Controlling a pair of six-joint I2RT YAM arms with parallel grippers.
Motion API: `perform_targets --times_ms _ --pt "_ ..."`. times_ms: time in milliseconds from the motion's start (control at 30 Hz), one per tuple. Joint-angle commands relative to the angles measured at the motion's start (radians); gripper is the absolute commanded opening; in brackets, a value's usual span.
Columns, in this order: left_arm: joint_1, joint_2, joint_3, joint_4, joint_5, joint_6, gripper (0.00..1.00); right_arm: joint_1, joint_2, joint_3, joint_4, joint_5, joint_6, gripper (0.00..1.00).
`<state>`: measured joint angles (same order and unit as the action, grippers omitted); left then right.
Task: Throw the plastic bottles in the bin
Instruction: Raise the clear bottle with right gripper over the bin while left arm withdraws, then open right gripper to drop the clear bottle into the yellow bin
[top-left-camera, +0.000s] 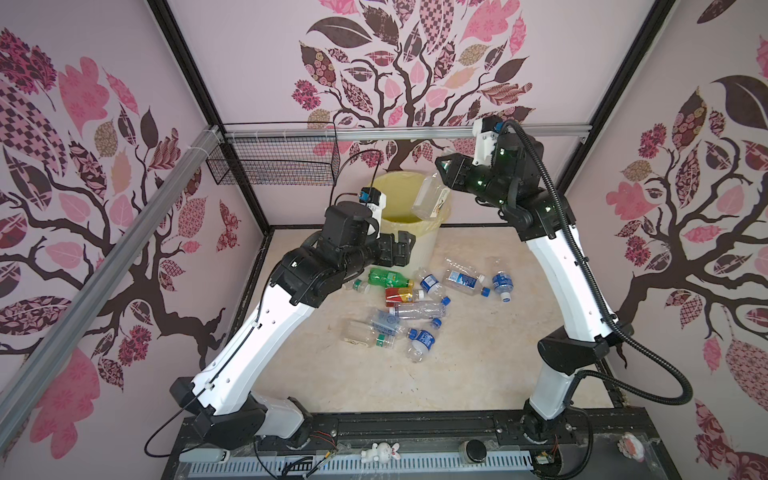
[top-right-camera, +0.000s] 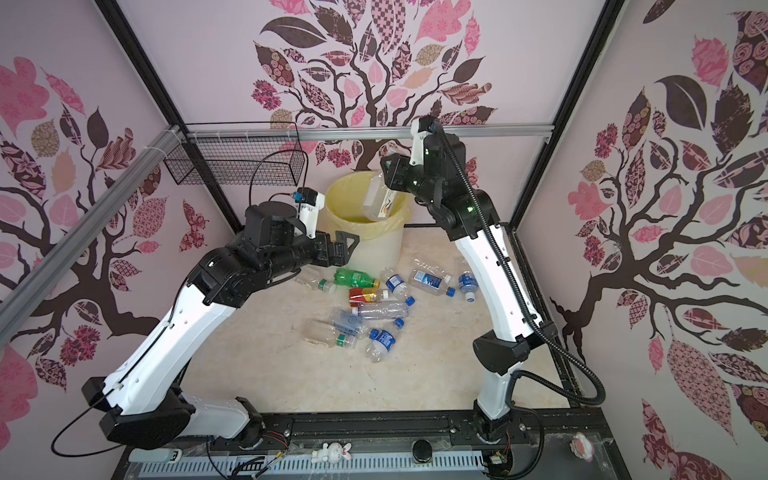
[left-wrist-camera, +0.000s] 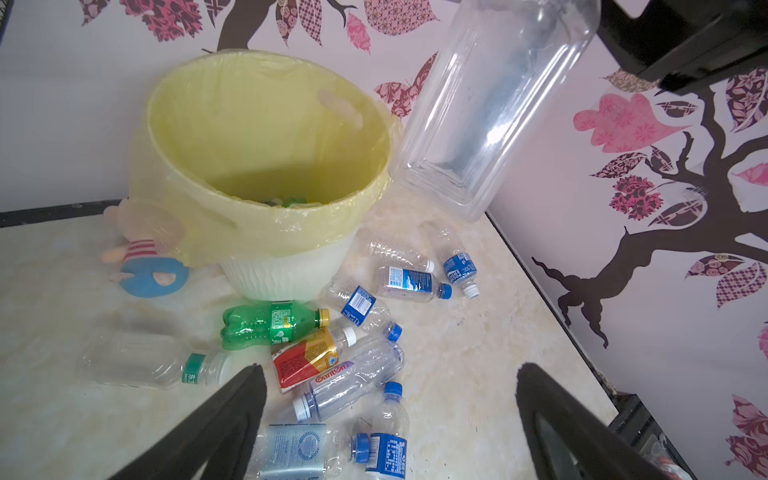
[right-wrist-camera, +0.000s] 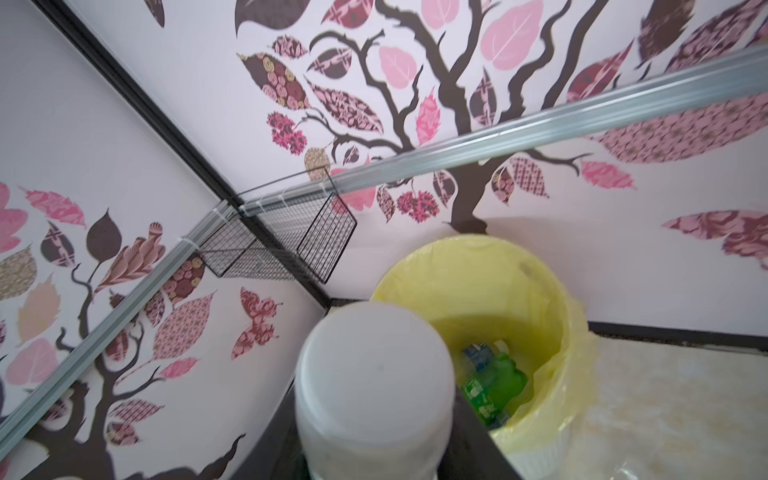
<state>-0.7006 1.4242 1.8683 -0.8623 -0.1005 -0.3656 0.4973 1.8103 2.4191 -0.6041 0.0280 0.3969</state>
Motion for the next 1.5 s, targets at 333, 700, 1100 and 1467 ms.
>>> perform_targets --times_ms 333,700,1100,1467 --pt "0.005 0.071 0.177 0.029 -0.148 0.014 0.97 0.006 0.030 0.110 0.434 0.249 -0.183 0.36" --pt "0.149 0.007 0.031 0.006 -0.059 -0.116 0.97 0.006 0.321 0.191 0.293 0.173 -0.055 0.75" --pt "0.150 0.002 -0.030 -0.013 -0.085 -0.155 0.97 0.005 0.272 0.161 0.247 0.138 -0.046 1.00" --pt "0.156 0.053 -0.032 -0.091 -0.178 -0.211 0.97 0.005 0.129 -0.027 0.178 0.082 -0.024 1.00"
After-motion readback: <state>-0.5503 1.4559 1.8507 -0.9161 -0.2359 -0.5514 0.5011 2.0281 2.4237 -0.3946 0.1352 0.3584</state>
